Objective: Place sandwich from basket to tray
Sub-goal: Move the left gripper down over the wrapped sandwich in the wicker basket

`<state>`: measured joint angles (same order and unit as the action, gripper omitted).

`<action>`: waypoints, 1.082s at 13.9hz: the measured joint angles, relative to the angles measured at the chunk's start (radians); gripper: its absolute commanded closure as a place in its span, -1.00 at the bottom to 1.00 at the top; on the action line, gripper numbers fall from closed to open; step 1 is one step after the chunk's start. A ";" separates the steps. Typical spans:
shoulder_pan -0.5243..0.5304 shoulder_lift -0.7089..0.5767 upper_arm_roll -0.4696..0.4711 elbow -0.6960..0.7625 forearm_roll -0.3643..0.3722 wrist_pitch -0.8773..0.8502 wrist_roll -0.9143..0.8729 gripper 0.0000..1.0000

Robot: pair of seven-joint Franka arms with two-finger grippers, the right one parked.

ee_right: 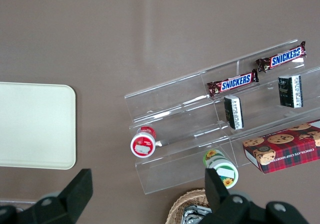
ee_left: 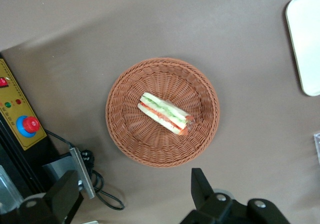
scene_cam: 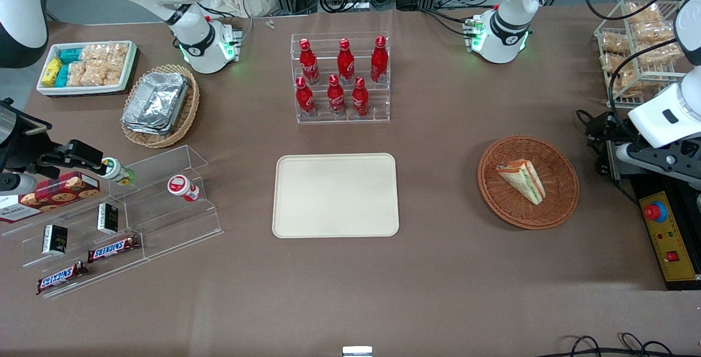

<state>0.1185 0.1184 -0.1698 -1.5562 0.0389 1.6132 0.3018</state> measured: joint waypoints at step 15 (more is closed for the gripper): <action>-0.008 -0.032 -0.047 -0.366 0.024 0.262 -0.829 -0.99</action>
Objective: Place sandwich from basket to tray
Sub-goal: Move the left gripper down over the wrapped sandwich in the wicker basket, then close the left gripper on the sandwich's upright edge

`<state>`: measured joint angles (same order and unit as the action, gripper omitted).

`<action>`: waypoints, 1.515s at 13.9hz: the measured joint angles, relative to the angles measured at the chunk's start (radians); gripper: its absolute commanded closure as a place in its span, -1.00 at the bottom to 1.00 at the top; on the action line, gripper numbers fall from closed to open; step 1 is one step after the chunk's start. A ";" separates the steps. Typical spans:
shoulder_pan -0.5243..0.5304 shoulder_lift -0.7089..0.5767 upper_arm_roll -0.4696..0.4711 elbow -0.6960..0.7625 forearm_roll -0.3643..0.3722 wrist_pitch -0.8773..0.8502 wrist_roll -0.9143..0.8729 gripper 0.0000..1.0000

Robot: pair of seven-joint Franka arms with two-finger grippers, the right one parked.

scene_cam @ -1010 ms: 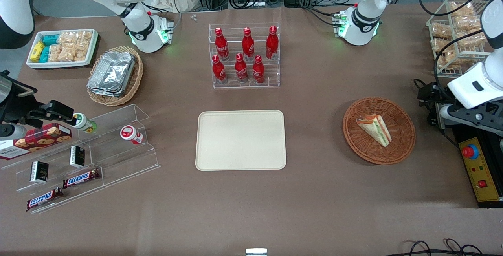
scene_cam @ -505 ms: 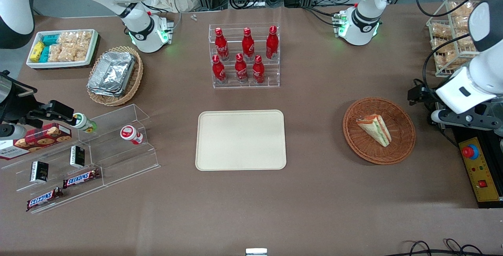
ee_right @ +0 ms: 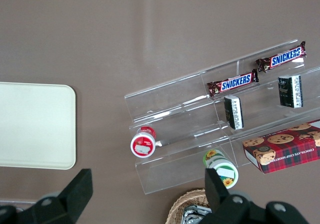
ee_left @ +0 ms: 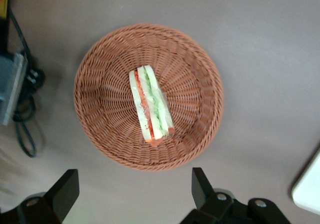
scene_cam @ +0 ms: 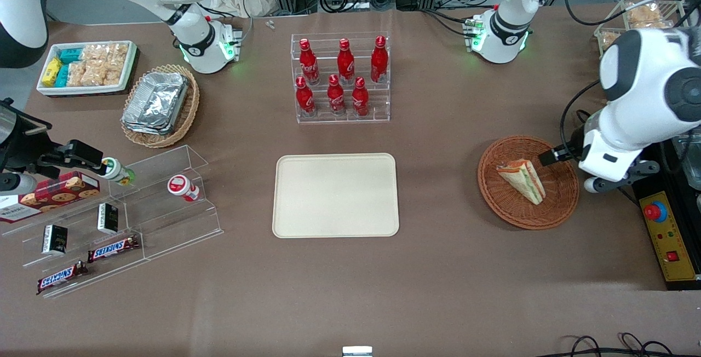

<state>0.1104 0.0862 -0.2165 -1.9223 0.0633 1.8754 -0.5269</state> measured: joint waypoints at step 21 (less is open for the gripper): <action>0.016 0.088 0.034 -0.386 0.000 0.520 -0.450 -0.99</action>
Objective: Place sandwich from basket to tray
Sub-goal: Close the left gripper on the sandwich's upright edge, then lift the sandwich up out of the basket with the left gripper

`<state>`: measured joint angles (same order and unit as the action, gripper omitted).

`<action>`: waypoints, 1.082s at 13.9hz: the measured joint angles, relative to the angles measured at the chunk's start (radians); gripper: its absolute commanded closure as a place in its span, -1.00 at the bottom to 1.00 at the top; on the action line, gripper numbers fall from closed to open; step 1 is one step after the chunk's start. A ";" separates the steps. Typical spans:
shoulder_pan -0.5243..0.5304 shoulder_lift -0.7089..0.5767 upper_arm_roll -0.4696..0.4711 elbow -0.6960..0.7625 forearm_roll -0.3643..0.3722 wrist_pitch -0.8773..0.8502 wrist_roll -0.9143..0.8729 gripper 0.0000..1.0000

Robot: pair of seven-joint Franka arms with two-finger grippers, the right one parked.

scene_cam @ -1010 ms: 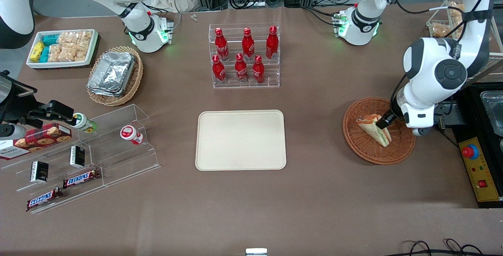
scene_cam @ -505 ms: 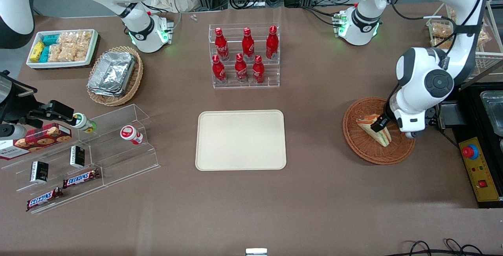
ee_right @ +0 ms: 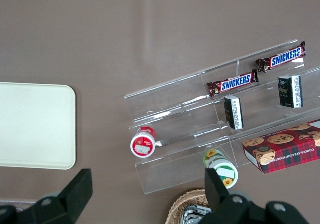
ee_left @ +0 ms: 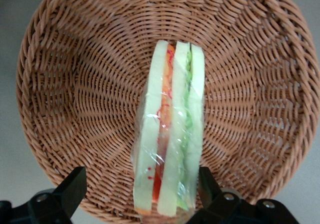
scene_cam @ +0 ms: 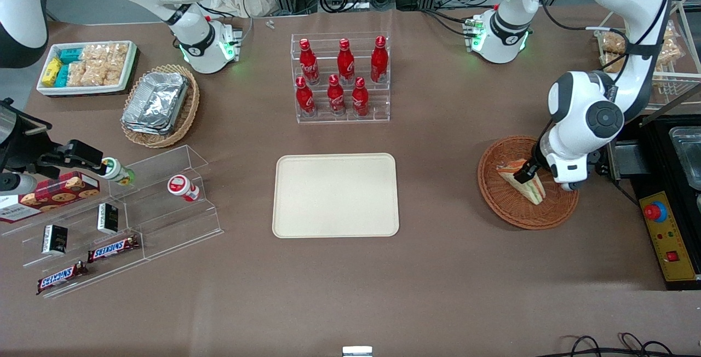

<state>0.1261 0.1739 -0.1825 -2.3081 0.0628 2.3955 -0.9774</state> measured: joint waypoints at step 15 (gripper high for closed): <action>-0.004 0.001 -0.019 0.176 0.007 -0.203 -0.066 1.00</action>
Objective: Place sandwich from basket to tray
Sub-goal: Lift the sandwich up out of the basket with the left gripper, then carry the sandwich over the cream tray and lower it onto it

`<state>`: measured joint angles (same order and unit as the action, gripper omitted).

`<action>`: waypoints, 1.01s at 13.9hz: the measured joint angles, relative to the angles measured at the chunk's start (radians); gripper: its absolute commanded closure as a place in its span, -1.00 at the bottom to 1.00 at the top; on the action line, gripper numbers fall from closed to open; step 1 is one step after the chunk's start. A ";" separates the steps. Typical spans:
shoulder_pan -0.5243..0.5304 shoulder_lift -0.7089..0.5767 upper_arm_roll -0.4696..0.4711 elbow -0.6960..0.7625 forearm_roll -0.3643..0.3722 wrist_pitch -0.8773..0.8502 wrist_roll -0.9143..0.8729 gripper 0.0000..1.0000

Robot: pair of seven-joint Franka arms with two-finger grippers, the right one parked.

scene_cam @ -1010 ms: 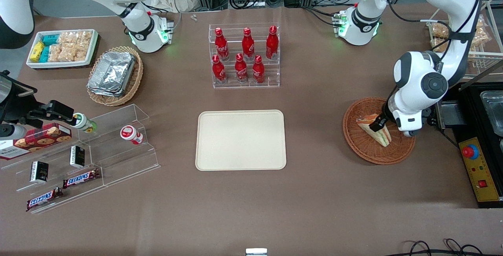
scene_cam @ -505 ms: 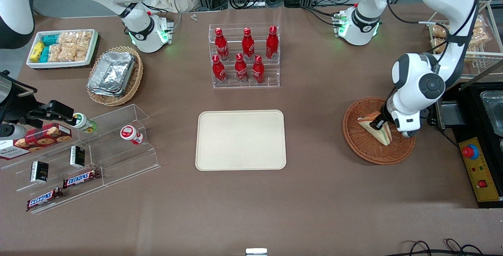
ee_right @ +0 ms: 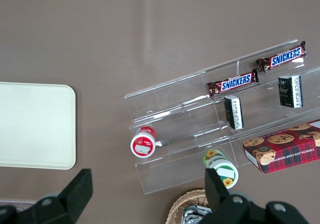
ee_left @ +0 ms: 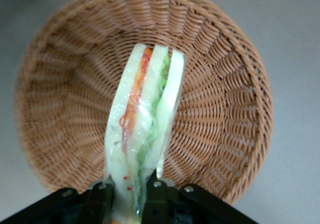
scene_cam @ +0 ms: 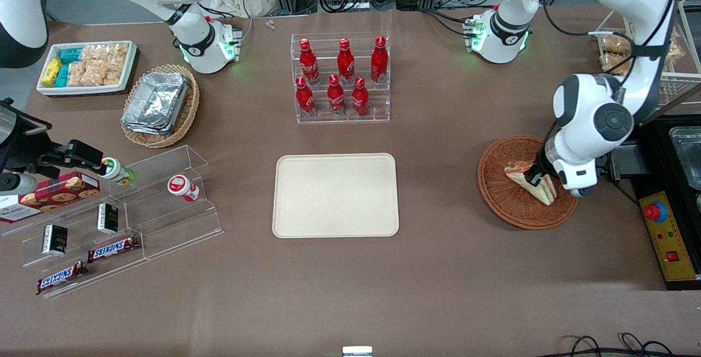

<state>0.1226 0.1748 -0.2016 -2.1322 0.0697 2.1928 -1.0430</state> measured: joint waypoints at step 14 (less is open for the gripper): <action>-0.016 0.059 -0.312 0.676 -0.078 -0.742 0.512 1.00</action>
<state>0.1068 0.2336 -0.5134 -1.4563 -0.0083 1.4508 -0.5311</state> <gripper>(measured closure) 0.841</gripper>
